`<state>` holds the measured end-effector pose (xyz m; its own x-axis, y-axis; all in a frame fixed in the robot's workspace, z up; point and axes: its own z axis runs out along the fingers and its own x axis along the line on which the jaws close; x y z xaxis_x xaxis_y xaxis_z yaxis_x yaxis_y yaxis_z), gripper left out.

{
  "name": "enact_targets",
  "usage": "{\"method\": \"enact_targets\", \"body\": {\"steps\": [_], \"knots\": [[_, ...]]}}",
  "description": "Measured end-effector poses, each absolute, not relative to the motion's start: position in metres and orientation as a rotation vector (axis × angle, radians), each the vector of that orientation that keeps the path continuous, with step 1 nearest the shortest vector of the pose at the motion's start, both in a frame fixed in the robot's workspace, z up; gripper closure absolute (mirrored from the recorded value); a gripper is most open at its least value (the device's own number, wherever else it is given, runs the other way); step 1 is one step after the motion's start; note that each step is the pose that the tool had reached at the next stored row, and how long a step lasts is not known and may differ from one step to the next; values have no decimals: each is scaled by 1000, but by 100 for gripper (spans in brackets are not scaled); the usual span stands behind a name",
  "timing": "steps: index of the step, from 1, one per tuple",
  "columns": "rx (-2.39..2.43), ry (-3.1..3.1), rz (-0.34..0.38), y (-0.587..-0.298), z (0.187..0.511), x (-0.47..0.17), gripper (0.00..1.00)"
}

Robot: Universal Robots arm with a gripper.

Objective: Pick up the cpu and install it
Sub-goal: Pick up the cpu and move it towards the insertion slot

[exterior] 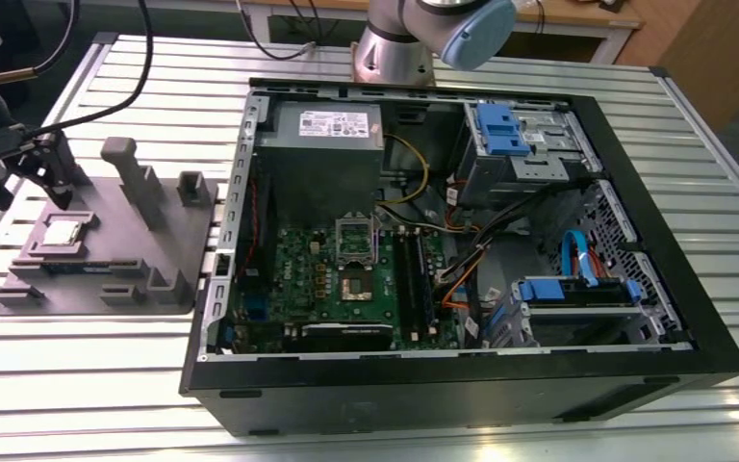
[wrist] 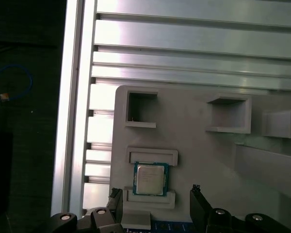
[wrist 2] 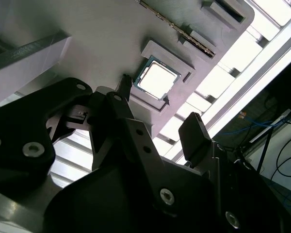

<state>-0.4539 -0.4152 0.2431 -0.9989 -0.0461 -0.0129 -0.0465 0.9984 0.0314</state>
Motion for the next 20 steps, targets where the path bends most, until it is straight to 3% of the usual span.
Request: {"method": "enact_targets", "body": {"steps": [20], "knots": [[-65,3128,45,-414,223,-455,34]]}}
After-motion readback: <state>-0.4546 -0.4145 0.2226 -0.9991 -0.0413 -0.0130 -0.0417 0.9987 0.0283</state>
